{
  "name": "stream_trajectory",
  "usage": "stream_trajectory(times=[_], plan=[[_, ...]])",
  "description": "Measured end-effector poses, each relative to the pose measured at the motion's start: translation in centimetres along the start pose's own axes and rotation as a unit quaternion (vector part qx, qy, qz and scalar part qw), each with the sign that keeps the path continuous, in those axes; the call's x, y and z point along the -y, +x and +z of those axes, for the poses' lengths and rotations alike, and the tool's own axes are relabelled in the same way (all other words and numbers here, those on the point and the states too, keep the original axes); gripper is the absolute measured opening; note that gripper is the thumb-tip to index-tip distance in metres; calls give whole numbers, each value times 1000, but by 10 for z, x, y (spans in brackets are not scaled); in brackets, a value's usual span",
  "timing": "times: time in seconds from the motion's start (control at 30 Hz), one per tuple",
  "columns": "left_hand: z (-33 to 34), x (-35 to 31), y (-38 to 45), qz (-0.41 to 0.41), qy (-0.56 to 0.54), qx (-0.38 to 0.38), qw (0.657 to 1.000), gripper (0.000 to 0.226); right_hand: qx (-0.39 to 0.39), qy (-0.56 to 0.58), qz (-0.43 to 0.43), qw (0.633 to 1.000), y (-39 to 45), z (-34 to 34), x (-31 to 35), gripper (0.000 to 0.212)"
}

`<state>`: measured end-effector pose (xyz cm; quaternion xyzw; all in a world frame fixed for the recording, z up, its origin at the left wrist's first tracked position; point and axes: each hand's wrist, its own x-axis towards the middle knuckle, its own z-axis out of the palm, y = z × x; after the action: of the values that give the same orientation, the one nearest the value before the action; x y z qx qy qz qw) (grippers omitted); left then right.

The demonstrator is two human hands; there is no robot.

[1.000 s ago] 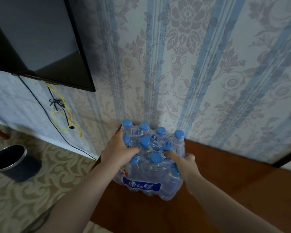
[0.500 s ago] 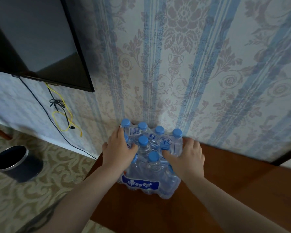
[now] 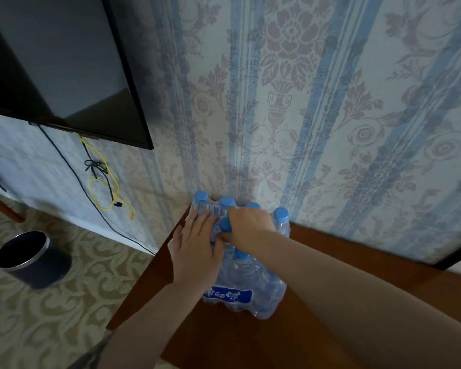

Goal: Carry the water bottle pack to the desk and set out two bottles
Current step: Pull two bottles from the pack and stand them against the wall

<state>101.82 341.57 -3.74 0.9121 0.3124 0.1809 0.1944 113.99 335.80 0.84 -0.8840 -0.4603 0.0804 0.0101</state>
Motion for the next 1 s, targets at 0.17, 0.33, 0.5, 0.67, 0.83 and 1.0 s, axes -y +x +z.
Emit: stream_trajectory(times=[0.17,0.33,0.5,0.67,0.83,1.0], plan=[[-1,-1,-3,17,61,14,998,52,-53,21,-32,998,1,11,-9,36],[-4,3,2,44,89,50,994,57,-167,227,-23,959,-8,-5,-31,34],[-3,1,0,36,92,60,993,57,-249,280,-43,926,-35,-39,-47,33],[-6,-7,7,33,48,61,996,59,-417,374,10,828,-64,-107,-73,28],[4,-28,17,-1,23,47,999,54,-451,325,54,830,-109,-129,-112,31],[12,-28,20,8,96,34,995,53,-424,239,154,860,-142,-86,-154,33]])
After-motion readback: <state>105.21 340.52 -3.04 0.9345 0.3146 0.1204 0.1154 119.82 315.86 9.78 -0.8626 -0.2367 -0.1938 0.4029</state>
